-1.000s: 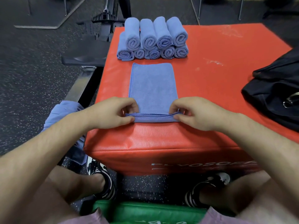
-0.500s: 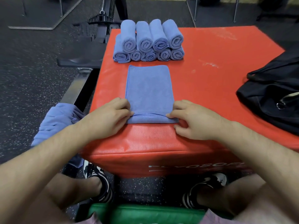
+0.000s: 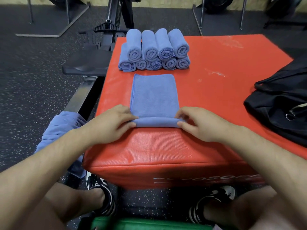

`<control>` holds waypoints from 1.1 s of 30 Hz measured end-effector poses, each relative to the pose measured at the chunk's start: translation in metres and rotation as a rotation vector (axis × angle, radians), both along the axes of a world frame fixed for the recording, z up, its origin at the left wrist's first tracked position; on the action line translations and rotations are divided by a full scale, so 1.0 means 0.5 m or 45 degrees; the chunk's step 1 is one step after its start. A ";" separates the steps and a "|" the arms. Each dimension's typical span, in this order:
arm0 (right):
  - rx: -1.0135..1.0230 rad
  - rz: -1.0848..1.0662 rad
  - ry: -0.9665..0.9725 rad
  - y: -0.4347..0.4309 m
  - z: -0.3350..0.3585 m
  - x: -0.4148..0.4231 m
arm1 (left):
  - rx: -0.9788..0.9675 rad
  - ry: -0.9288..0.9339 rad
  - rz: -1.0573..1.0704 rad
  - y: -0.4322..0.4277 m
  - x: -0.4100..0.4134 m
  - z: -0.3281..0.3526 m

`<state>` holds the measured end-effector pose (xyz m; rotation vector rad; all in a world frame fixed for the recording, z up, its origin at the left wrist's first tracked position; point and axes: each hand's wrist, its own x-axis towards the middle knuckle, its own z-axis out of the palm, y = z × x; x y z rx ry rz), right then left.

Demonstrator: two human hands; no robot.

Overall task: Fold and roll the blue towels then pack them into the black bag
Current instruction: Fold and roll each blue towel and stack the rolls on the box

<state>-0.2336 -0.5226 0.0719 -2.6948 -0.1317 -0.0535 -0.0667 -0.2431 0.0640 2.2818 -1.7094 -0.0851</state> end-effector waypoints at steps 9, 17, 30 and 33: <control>0.029 -0.062 -0.075 -0.014 -0.018 0.046 | -0.075 -0.032 0.179 -0.028 0.028 0.001; -0.147 0.187 -0.207 -0.022 -0.008 0.038 | -0.135 -0.132 -0.025 -0.024 0.020 -0.005; 0.132 0.005 0.111 -0.039 0.003 0.052 | -0.043 0.431 0.254 -0.020 0.038 0.019; 0.231 0.017 0.176 -0.040 0.007 0.049 | -0.062 0.560 0.265 -0.024 0.028 0.019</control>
